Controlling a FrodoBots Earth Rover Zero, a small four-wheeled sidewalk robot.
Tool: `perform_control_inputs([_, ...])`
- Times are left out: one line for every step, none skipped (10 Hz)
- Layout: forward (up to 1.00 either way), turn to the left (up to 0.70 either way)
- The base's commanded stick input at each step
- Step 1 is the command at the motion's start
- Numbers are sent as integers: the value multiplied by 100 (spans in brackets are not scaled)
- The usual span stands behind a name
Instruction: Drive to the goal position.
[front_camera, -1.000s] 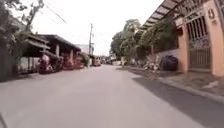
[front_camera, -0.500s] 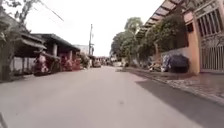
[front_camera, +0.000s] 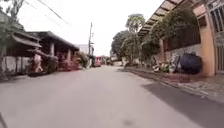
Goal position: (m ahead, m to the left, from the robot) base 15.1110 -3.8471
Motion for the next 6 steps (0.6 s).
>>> perform_control_inputs([100, 0])
perform_control_inputs([100, 0])
perform_control_inputs([100, 0])
perform_control_inputs([100, 0])
perform_control_inputs([100, 0])
perform_control_inputs([100, 0])
